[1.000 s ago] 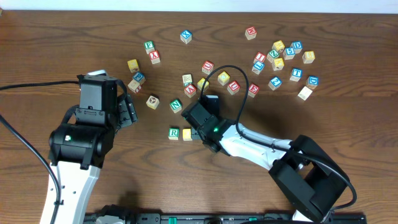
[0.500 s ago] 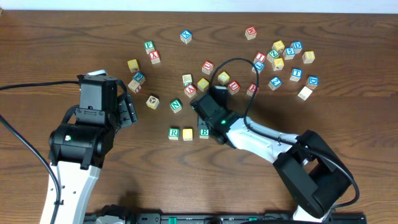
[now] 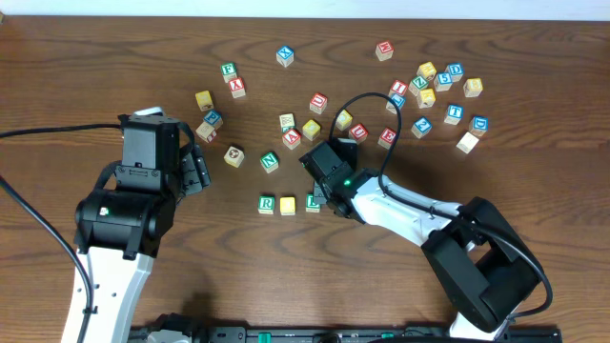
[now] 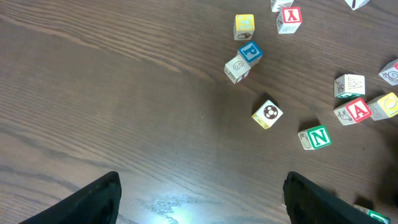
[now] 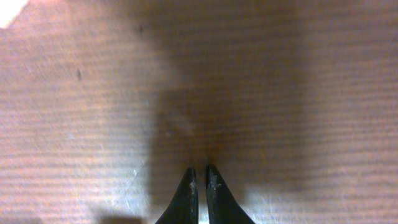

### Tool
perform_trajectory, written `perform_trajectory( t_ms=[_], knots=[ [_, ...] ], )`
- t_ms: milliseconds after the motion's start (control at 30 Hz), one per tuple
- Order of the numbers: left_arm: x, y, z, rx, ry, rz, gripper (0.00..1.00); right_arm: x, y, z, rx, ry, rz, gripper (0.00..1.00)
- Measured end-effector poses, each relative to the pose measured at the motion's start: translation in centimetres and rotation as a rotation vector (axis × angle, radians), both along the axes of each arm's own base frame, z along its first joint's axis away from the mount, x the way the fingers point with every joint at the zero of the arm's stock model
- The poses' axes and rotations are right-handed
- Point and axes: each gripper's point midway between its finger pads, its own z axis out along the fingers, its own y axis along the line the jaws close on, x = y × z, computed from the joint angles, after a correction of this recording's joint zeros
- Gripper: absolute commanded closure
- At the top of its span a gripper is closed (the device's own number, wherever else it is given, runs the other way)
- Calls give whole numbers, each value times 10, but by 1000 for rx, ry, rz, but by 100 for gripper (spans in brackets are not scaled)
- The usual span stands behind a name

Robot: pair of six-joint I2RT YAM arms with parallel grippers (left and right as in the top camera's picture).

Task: Spell out ROBOT
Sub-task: 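Open the right gripper and lift it off the B block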

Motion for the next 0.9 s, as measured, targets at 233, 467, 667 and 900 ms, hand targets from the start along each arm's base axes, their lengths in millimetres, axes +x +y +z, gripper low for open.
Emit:
perform_trajectory(
  t_ms=[233,467,667,900],
  knots=[
    [0,0,0,0,0,0,18,-3,1,-1,4,16,5,99],
    [0,0,0,0,0,0,18,-10,11,-1,11,22,35,99],
    [0,0,0,0,0,0,18,-19,20,-1,9,31,67,99],
    [0,0,0,0,0,0,18,-26,28,-1,12,37,93,99]
  ],
)
